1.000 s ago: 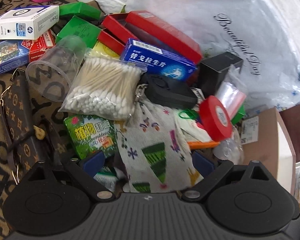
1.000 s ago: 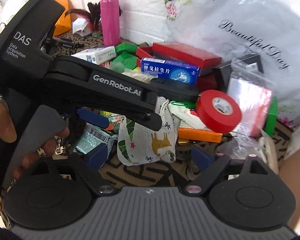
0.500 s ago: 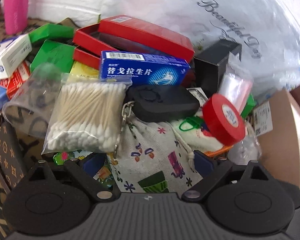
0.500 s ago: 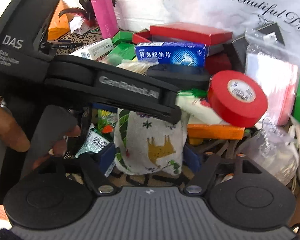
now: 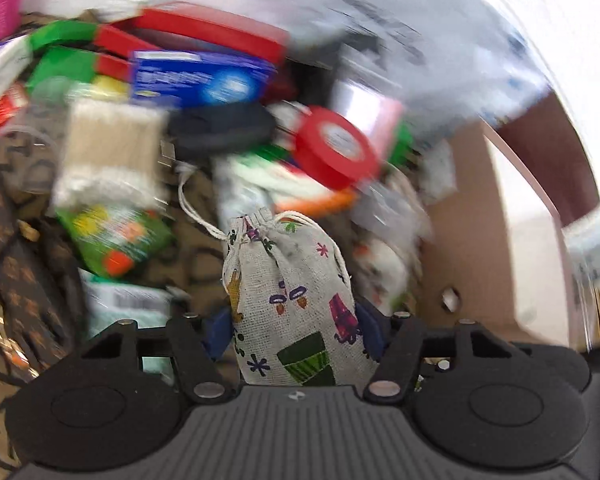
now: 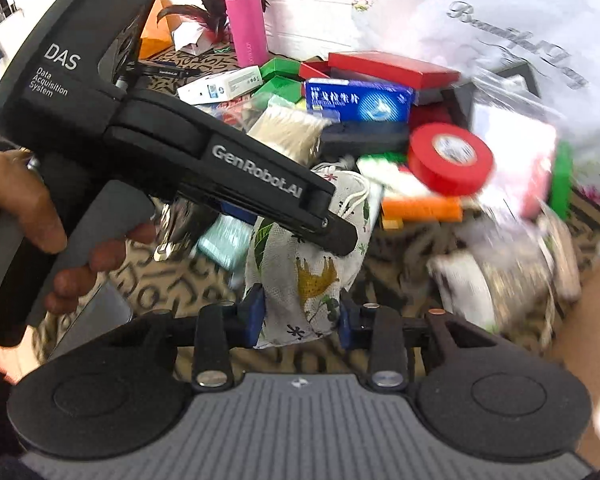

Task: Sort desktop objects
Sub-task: 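Grasp a printed cloth bag with the left tool while the right tool grasps another, then carry both cloth bags over the white box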

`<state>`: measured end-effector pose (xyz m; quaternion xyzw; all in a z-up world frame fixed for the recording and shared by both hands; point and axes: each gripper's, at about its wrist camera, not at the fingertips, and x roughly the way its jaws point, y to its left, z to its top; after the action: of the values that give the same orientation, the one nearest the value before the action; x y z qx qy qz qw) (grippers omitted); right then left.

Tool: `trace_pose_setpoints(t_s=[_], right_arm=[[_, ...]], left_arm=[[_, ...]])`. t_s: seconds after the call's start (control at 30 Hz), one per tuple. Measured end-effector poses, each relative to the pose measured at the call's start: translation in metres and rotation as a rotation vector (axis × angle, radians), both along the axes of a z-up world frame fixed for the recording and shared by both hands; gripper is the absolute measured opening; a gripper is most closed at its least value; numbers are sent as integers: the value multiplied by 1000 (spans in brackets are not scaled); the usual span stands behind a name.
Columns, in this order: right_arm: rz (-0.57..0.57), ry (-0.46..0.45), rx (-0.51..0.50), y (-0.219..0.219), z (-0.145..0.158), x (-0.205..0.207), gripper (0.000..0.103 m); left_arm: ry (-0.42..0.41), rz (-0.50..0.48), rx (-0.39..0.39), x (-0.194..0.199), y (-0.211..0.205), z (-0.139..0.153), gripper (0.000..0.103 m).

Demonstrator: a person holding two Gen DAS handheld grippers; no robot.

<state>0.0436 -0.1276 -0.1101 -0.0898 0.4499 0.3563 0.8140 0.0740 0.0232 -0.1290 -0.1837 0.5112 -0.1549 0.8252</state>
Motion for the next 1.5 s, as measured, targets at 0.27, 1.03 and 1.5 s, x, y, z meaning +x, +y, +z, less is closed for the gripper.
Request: trace_pose_setpoints(t_s=[0.27, 1.03, 1.5], right_arm=[[-129, 67, -27, -49, -12, -44, 33], [-87, -8, -49, -49, -8, -51, 32], [-260, -374, 126, -121, 113, -64, 31]], left_arm=[[117, -128, -26, -26, -46, -21, 65], [62, -75, -26, -39, -60, -2, 56], [-320, -171, -121, -22, -112, 134, 55]])
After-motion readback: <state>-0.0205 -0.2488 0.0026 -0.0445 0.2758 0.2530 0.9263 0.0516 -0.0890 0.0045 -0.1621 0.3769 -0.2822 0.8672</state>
